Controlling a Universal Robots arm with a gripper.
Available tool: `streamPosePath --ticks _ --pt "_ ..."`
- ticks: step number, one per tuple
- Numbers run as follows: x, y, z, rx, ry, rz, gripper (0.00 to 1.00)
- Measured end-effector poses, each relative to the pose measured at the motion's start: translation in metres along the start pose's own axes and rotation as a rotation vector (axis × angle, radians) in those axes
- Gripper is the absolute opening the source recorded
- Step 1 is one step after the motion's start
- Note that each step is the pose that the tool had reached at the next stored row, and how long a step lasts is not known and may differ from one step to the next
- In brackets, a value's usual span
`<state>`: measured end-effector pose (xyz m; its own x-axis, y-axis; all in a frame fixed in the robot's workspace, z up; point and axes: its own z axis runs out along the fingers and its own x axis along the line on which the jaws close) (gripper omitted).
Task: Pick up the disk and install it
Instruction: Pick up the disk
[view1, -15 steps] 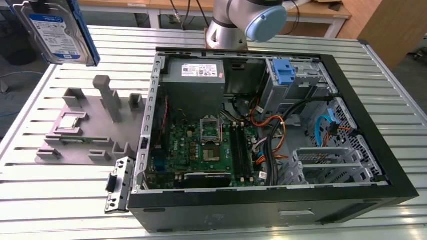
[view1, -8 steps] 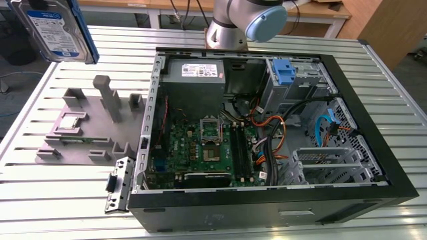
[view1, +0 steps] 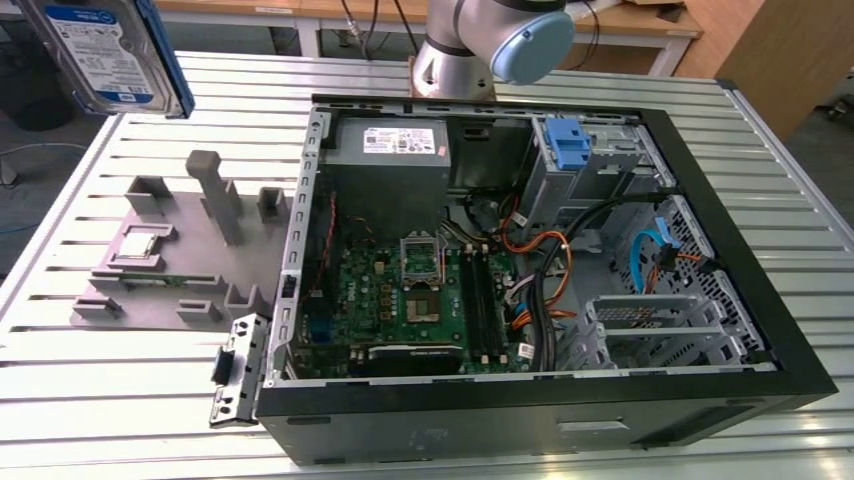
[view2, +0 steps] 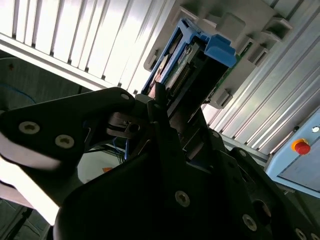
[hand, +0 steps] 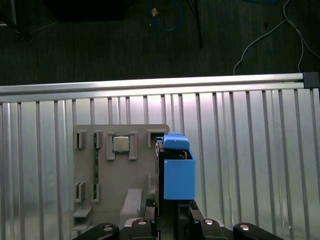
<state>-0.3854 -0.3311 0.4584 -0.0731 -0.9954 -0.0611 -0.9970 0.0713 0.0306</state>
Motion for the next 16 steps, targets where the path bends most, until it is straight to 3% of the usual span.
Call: streamPosePath --ticks 6,16 --pt "-0.0006 0.0003 -0.0097 0.0000 0.0000 0.000 0.35" --pt "-0.0007 0.0004 -0.0119 0.0000 0.0000 0.000 0.35"
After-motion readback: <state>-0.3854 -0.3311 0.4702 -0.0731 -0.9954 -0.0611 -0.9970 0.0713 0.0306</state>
